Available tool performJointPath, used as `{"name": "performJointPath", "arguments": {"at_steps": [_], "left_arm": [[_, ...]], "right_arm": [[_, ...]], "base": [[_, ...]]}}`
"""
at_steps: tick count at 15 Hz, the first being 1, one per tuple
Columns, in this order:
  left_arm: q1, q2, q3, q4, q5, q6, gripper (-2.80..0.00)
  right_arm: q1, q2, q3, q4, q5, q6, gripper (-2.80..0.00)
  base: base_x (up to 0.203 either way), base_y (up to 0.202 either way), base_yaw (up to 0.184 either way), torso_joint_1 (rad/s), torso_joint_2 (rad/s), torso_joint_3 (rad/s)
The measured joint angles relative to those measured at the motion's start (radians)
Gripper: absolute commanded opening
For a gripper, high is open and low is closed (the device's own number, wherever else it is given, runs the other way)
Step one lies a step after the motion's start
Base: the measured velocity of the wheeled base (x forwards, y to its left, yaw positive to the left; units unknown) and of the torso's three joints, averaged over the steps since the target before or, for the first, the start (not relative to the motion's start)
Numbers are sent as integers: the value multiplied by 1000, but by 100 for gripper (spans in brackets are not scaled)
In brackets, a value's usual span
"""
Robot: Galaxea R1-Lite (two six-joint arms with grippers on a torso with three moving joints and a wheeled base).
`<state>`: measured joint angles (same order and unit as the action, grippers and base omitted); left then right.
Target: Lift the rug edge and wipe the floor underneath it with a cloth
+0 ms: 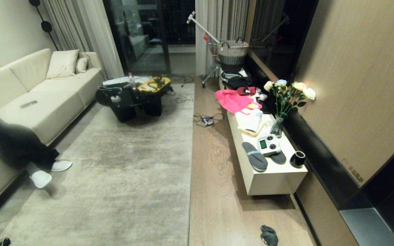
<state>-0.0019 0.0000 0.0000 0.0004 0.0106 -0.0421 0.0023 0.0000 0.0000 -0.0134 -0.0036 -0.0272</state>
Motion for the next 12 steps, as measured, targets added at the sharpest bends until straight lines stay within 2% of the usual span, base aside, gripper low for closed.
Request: {"name": "performJointPath", "arguments": {"at_steps": [12], "left_arm": [[0, 0, 0, 0, 0, 0, -280]], "right_arm": [[0, 0, 0, 0, 1, 3, -280]], "base": [[0, 0, 0, 0, 0, 0]]}}
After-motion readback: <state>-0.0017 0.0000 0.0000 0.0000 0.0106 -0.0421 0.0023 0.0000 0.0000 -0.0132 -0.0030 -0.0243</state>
